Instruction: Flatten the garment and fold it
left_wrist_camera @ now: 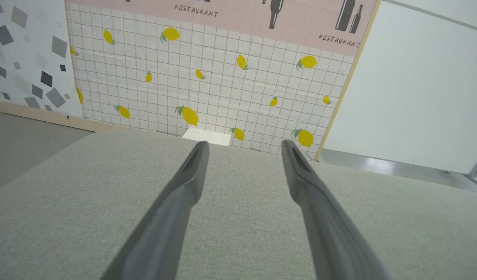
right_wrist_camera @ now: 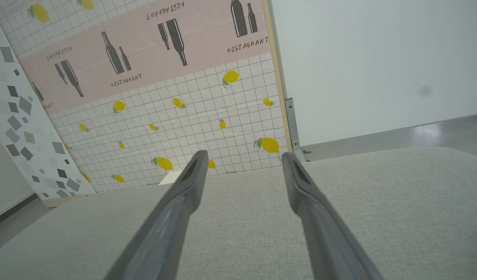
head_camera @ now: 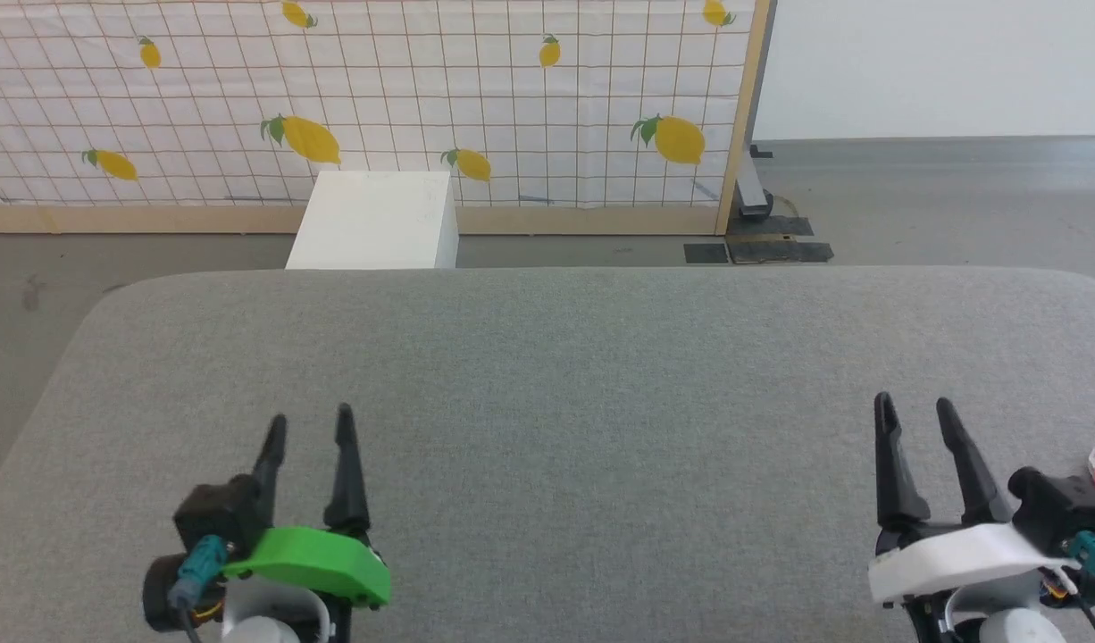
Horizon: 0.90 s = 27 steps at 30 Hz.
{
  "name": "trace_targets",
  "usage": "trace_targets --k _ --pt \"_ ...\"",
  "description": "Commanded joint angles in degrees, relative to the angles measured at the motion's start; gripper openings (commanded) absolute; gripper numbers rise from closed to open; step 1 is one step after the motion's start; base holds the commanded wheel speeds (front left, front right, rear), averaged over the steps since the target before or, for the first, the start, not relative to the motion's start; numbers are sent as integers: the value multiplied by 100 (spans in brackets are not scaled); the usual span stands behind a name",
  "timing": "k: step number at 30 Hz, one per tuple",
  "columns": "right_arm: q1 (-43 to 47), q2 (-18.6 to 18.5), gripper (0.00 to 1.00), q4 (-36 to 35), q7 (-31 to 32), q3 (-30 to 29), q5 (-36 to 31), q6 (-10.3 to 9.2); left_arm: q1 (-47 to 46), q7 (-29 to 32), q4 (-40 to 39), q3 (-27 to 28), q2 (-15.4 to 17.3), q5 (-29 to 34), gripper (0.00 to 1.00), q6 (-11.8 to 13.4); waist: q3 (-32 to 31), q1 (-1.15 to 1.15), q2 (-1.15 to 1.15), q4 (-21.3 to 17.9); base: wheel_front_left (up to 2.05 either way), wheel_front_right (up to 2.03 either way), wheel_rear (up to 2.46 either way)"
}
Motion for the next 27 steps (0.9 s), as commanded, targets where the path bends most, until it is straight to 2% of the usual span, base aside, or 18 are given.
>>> trace_targets --k 1,7,27 --pt "99 -1 100 52 -27 14 -69 -8 70 49 77 -59 16 49 100 -80 -11 1 0 0 0 0 0" --pt "221 -1 100 167 -14 84 -50 -8 105 108 286 -118 12 -91 100 -225 -21 1 0 -28 0 0 0" --pt "254 -1 100 260 87 400 -89 -8 175 -1 526 -87 -57 -138 100 -192 14 1 0 -22 0 0 0"
